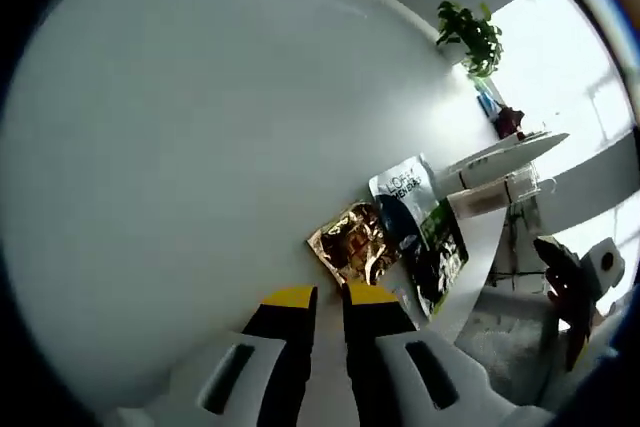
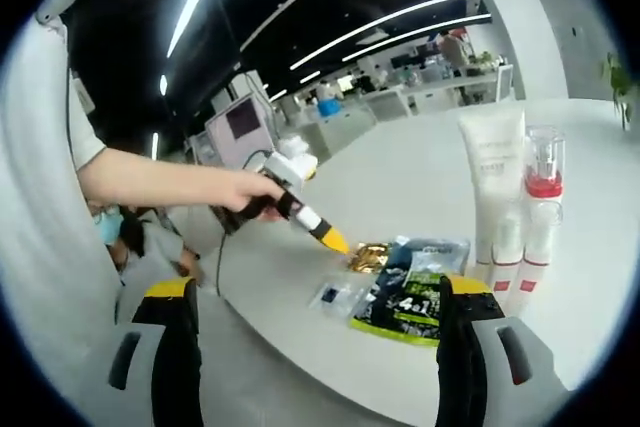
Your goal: Arrange the skincare products in the storage area until every visible bottle or jar stands upright without overlapping.
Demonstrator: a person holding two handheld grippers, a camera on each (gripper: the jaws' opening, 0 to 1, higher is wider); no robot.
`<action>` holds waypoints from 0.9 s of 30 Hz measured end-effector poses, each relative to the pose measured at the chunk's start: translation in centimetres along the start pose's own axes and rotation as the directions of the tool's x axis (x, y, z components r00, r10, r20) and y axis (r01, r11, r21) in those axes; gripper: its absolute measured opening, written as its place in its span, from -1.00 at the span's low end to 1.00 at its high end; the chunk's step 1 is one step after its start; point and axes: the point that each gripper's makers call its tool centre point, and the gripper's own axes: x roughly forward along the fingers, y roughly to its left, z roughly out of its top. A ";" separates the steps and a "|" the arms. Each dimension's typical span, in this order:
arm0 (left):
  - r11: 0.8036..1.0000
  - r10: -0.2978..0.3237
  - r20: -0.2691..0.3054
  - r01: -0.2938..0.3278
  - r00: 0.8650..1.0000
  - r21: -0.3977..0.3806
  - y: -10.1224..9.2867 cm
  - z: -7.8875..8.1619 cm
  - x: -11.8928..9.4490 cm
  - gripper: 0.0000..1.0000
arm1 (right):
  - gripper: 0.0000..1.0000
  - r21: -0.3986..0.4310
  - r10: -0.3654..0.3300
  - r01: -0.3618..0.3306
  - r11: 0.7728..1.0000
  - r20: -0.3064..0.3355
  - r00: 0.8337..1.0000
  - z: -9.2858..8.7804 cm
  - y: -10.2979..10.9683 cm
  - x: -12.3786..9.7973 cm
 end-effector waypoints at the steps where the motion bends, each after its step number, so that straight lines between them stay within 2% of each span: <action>1: 0.999 0.010 0.005 -0.010 1.000 0.050 -0.3 0.1 -0.1 -0.70 | 0.99 -0.001 0.000 0.000 1.000 -0.001 1.000 0.0 0.0 0.0; 5: 0.974 0.074 0.043 -0.082 0.996 0.211 0.3 1.2 0.4 -0.46 | 0.99 -0.001 0.001 -0.001 1.000 -0.004 1.000 -0.1 0.0 0.0; 7: 0.963 0.089 0.062 -0.102 0.994 0.250 -0.5 1.7 0.5 -0.42 | 0.99 -0.001 0.001 -0.001 1.000 -0.003 1.000 0.0 0.0 0.0; 13: 0.954 0.104 0.114 -0.132 0.988 0.268 -2.5 3.0 1.5 -0.39 | 0.99 0.001 -0.003 0.003 1.000 -0.003 1.000 0.0 0.0 0.0; 14: 0.954 0.111 0.118 -0.139 0.987 0.266 -2.4 3.1 1.5 -0.38 | 0.99 0.003 -0.002 0.002 1.000 -0.003 1.000 0.0 0.1 0.0; 17: 0.949 0.143 0.116 -0.170 0.983 0.266 -1.9 3.3 2.3 -0.39 | 0.99 0.004 -0.004 0.004 1.000 -0.002 1.000 0.0 0.0 0.0; 19: 0.946 0.167 0.106 -0.190 0.980 0.263 -2.4 3.2 2.3 -0.41 | 0.99 0.004 -0.003 0.003 1.000 -0.004 1.000 -0.1 0.0 0.0; 21: 0.942 0.192 0.097 -0.211 0.977 0.261 -1.7 3.0 2.5 -0.41 | 0.99 0.006 -0.004 0.004 1.000 -0.004 1.000 -0.1 -0.1 0.0; 23: 0.937 0.211 0.092 -0.228 0.973 0.264 -2.3 2.9 2.3 -0.40 | 0.99 0.005 -0.005 0.005 1.000 -0.001 1.000 0.0 -0.1 0.0; 26: 0.922 0.241 0.082 -0.254 0.967 0.291 -1.7 2.2 2.8 -0.37 | 0.99 0.008 -0.004 0.004 1.000 -0.001 1.000 0.0 -0.1 0.0; 27: 0.906 0.275 0.098 -0.292 0.957 0.308 -1.2 2.4 2.5 -0.37 | 0.99 0.010 -0.004 0.004 1.000 0.001 1.000 0.0 -0.1 0.0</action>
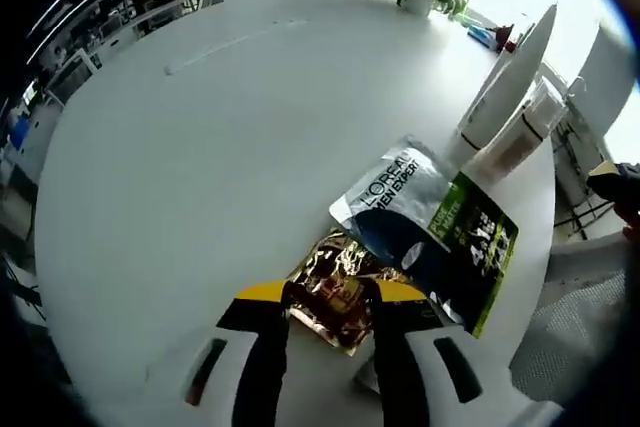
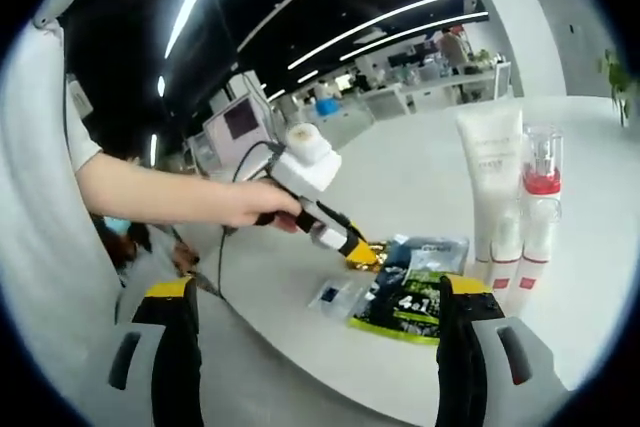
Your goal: Arrange the skincare products in the storage area until every visible bottle or jar stands upright without overlapping.
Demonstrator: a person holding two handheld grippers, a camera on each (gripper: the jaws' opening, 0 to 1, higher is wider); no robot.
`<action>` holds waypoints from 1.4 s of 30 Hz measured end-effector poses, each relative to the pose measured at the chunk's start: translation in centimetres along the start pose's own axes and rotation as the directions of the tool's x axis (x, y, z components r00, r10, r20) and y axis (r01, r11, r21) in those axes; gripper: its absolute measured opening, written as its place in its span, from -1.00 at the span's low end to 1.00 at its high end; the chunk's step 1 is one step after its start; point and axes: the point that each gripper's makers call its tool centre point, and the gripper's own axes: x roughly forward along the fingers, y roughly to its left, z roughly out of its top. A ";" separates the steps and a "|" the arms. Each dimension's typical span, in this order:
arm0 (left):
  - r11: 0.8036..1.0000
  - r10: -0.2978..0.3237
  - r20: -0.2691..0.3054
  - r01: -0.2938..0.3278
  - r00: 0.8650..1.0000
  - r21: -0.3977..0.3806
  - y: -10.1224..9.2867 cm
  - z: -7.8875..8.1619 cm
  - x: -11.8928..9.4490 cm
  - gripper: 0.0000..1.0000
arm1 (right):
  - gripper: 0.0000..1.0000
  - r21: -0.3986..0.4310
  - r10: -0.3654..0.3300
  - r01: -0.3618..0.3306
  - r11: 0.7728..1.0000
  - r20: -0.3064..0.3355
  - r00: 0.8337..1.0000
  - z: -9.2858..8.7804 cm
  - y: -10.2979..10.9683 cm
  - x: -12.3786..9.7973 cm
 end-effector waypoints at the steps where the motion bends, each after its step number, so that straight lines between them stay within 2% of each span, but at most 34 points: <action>1: 1.000 -0.018 0.002 0.018 1.000 0.013 -0.3 0.1 0.2 -0.38 | 0.99 0.001 0.000 0.000 1.000 0.000 1.000 0.0 0.0 0.0; 7: 0.998 -0.041 0.000 0.041 0.999 0.048 -0.3 0.3 0.3 -0.35 | 0.99 0.004 0.000 0.000 1.000 -0.004 1.000 -0.1 -0.1 0.0; 26: 0.995 -0.059 -0.006 0.059 0.998 0.082 0.4 -0.2 0.4 -0.35 | 0.99 0.003 -0.003 0.003 1.000 -0.003 1.000 0.0 0.0 0.0; 29: 0.994 -0.062 -0.002 0.062 0.998 0.087 0.5 -0.2 0.4 -0.34 | 0.99 0.003 -0.004 0.004 1.000 -0.006 1.000 -0.1 0.0 0.0; 33: 0.994 -0.067 0.011 0.066 0.998 0.085 0.4 -0.1 0.3 -0.18 | 0.99 0.002 -0.005 0.005 1.000 -0.004 1.000 0.0 0.0 0.0; 37: 0.993 -0.076 0.037 0.072 0.996 0.089 0.1 0.5 0.0 -0.19 | 0.99 0.001 -0.005 0.005 1.000 -0.005 1.000 0.0 0.0 0.0; 42: 0.994 -0.072 0.050 0.067 0.996 0.089 0.4 0.5 0.1 -0.18 | 0.99 -0.003 -0.004 0.004 1.000 -0.005 1.000 0.0 0.0 0.0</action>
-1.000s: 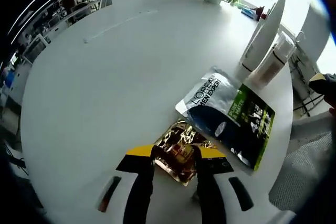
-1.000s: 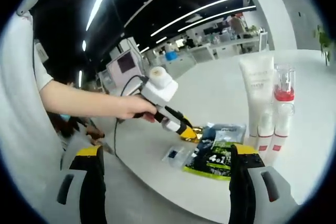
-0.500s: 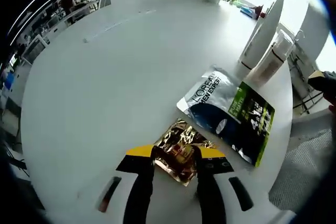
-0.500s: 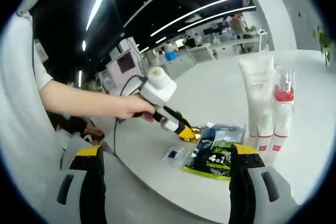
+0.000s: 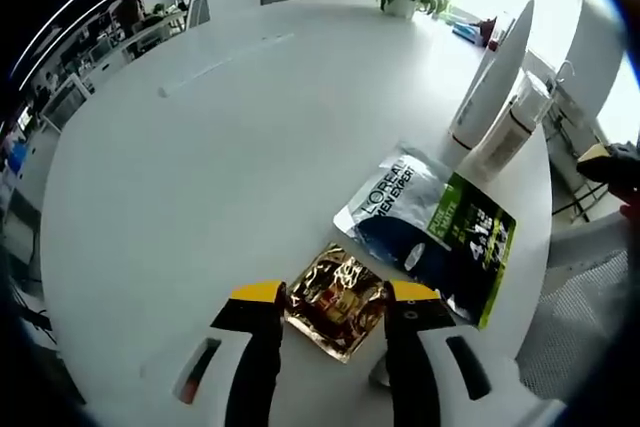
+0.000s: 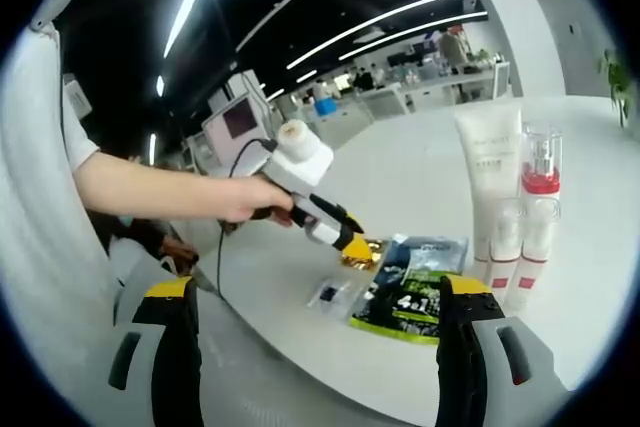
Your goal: Arrange the skincare products in the storage area until every visible bottle or jar stands upright without overlapping.
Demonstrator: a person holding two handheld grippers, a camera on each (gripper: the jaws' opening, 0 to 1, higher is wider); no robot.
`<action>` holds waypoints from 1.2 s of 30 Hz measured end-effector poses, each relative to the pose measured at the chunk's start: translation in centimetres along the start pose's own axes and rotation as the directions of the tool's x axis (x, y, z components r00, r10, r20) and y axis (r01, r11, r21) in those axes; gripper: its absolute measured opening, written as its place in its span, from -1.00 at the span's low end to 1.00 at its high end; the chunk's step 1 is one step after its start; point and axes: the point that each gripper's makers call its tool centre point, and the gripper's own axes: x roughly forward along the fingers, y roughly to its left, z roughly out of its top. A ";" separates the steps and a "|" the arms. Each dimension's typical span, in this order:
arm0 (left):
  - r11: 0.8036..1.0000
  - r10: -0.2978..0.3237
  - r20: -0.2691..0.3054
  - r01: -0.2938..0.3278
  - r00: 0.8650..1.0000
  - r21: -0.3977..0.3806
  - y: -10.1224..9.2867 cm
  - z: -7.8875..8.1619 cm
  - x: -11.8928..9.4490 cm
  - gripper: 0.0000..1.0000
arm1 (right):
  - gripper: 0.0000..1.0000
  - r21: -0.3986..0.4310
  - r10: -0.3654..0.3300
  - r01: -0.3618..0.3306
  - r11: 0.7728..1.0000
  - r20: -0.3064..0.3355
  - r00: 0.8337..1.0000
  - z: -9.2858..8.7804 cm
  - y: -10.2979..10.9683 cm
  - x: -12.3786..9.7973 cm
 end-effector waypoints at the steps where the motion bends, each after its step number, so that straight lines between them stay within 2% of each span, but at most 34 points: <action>1: 1.000 0.000 0.000 0.000 1.000 0.001 0.0 0.0 -0.1 -0.17 | 0.99 -0.001 0.001 -0.001 1.000 0.000 1.000 0.0 0.0 0.0; 7: 1.000 0.010 0.009 -0.010 1.000 0.003 0.2 0.0 -1.4 -0.12 | 0.99 -0.009 -0.002 0.002 1.000 -0.001 1.000 0.0 0.0 0.0; 14: 0.999 0.025 0.076 -0.023 0.997 -0.028 0.0 0.8 -3.8 0.06 | 0.99 -0.018 -0.021 0.021 1.000 0.004 1.000 0.1 -0.2 -0.2; 16: 0.999 0.035 0.090 -0.032 0.995 -0.039 0.5 0.5 -4.3 0.08 | 0.99 -0.023 -0.032 0.032 0.999 0.010 0.999 0.2 -0.4 -0.2; 20: 0.997 0.054 0.113 -0.047 0.992 -0.064 -0.1 0.1 -6.0 0.14 | 0.99 -0.036 -0.045 0.046 0.998 0.014 0.999 0.3 -0.6 -0.4; 25: 0.993 0.081 0.153 -0.066 0.985 -0.102 -0.1 -1.1 -8.5 0.23 | 0.99 -0.050 -0.130 0.131 0.990 0.017 0.991 0.3 -1.9 -0.9; 28: 0.989 0.101 0.178 -0.079 0.979 -0.129 0.1 -2.2 -9.9 0.28 | 0.99 -0.017 -0.169 0.169 0.985 0.037 0.985 0.7 -2.8 -1.2; 30: 0.985 0.110 0.196 -0.081 0.974 -0.149 -0.5 -2.7 -11.2 0.31 | 0.99 -0.007 -0.176 0.177 0.984 0.047 0.983 0.8 -3.0 -1.5; 33: 0.982 0.126 0.224 -0.089 0.966 -0.168 -0.3 -4.1 -12.6 0.38 | 0.99 0.018 -0.196 0.195 0.981 0.063 0.979 1.1 -3.2 -1.8; 36: 0.977 0.144 0.245 -0.099 0.959 -0.187 -0.4 -5.5 -14.2 0.48 | 0.99 -0.003 -0.222 0.223 0.975 0.071 0.972 1.5 -3.6 -2.3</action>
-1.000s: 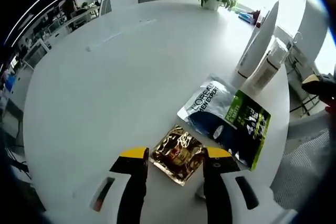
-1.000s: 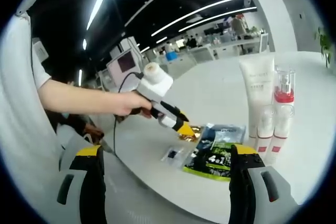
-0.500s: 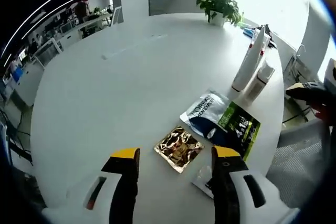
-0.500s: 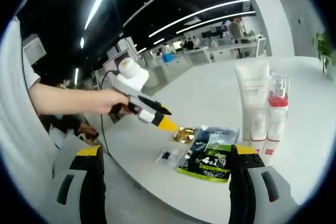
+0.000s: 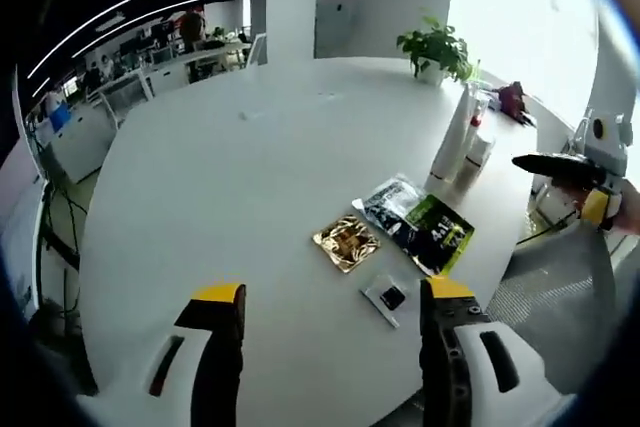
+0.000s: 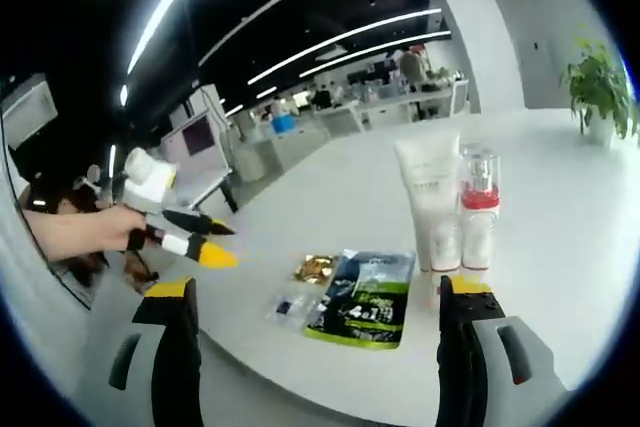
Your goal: Arrange the skincare products in the storage area until every visible bottle or jar stands upright without overlapping.
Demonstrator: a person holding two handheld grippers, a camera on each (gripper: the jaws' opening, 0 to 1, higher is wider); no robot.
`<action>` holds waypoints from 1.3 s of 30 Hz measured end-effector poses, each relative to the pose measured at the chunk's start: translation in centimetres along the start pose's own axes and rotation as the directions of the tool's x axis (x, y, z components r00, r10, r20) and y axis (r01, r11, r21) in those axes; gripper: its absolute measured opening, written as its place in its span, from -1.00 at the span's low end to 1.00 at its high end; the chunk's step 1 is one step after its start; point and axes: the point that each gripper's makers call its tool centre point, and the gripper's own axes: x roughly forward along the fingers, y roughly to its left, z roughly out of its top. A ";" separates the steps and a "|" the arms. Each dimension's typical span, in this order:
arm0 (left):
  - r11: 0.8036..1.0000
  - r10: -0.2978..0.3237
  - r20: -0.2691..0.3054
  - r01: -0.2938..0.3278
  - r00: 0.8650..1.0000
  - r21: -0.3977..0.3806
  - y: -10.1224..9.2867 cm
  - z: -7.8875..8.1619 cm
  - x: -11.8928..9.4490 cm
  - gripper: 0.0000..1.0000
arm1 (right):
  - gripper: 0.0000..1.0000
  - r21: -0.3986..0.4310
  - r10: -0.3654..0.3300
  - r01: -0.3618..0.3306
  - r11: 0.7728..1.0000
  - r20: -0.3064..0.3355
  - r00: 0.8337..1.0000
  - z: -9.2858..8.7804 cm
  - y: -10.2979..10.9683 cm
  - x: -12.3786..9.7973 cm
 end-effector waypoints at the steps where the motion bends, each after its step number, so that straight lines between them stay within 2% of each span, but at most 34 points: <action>1: 1.000 0.008 0.015 -0.008 1.000 -0.010 0.1 -0.2 -0.9 0.50 | 0.99 -0.011 -0.012 0.012 1.000 0.008 1.000 0.2 -0.3 -0.2; 6: 0.999 0.025 0.072 -0.022 0.997 -0.045 0.2 -1.4 -3.6 0.61 | 0.99 -0.018 -0.065 0.065 0.998 0.022 0.998 0.4 -1.7 -1.6; 8: 0.998 0.035 0.109 -0.028 0.993 -0.062 0.5 -1.8 -4.6 0.64 | 0.99 -0.013 -0.079 0.080 0.997 0.031 0.996 0.3 -2.3 -2.1; 10: 0.998 0.024 0.156 -0.014 0.987 -0.068 -0.2 -1.8 -5.5 0.69 | 0.99 -0.015 -0.083 0.083 0.996 0.032 0.996 0.1 -2.6 -2.5; 13: 0.997 0.024 0.226 -0.007 0.974 -0.077 0.0 -2.0 -6.7 0.75 | 0.99 -0.041 -0.081 0.082 0.996 0.036 0.996 -0.2 -3.2 -3.1; 19: 0.999 0.037 0.311 -0.023 0.950 -0.049 -0.2 -1.8 -8.0 0.92 | 0.99 -0.067 -0.127 0.130 0.989 0.047 0.991 -0.2 -5.3 -4.9; 22: 0.998 0.053 0.381 -0.061 0.923 0.009 0.0 -0.7 -8.7 0.97 | 0.99 -0.057 -0.123 0.127 0.990 0.068 0.990 -0.3 -5.7 -5.7; 24: 0.999 0.034 0.379 -0.035 0.925 -0.004 -0.5 -1.0 -8.7 0.98 | 0.99 -0.058 -0.118 0.122 0.991 0.065 0.991 -0.5 -6.0 -6.0; 29: 0.999 0.031 0.392 -0.031 0.920 -0.004 -0.7 -0.9 -8.8 0.98 | 0.99 -0.078 -0.102 0.106 0.991 0.056 0.993 -0.5 -6.7 -7.0; 33: 1.000 0.019 0.382 -0.027 0.924 0.015 -1.0 -1.0 -8.6 0.98 | 0.99 -0.069 -0.114 0.119 0.991 0.071 0.991 0.0 -7.7 -7.5; 37: 0.999 0.024 0.380 -0.032 0.924 0.015 -0.8 -1.0 -8.7 0.98 | 0.99 -0.078 -0.117 0.122 0.989 0.067 0.991 0.3 -7.1 -7.4; 39: 0.999 0.023 0.378 -0.030 0.925 0.011 -0.8 -1.0 -8.6 0.98 | 0.99 -0.086 -0.119 0.124 0.989 0.057 0.991 -0.1 -7.1 -7.4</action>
